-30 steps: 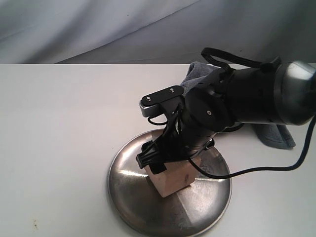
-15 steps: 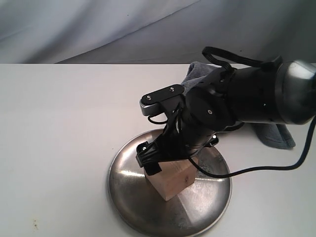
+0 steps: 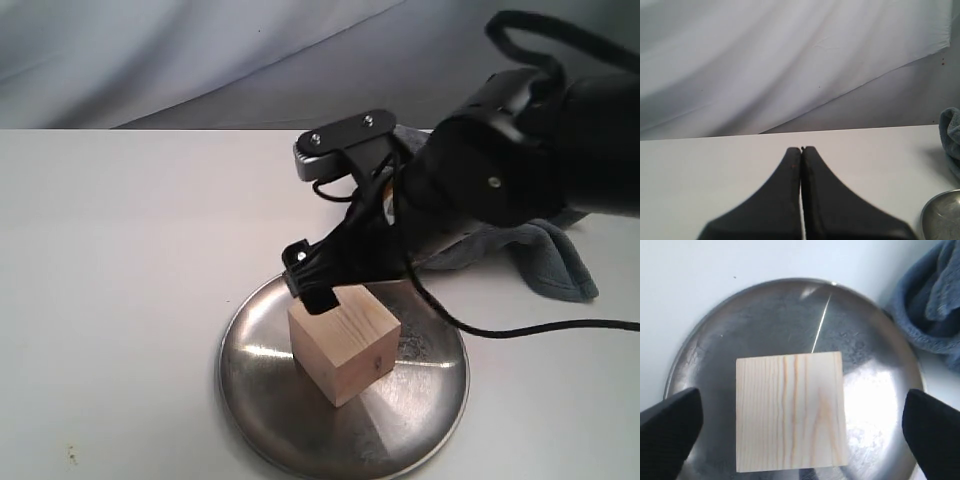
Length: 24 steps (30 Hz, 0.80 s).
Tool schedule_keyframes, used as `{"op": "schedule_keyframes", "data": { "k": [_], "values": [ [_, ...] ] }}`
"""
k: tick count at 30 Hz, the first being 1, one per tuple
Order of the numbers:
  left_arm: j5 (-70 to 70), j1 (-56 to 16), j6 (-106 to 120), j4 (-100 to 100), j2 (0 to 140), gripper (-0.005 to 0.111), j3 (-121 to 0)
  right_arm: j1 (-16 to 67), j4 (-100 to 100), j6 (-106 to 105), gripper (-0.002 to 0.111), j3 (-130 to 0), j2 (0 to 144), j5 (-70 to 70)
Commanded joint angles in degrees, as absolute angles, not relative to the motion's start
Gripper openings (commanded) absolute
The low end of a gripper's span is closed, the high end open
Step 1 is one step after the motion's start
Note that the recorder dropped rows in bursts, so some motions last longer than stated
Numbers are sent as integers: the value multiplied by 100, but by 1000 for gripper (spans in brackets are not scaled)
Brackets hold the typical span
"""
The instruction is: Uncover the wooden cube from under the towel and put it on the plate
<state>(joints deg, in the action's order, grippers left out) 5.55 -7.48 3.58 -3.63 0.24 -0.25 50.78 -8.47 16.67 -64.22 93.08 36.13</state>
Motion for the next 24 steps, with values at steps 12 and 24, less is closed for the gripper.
{"op": "schedule_keyframes", "data": {
  "k": [12,24],
  "values": [
    [494,-736,342,-377,0,0,0,5072,-3322,2343,40,-6413,8365,3583],
    [494,-736,342,-377,0,0,0,4473,-3356,2444,0,-6413,8365,2255]
  ]
}}
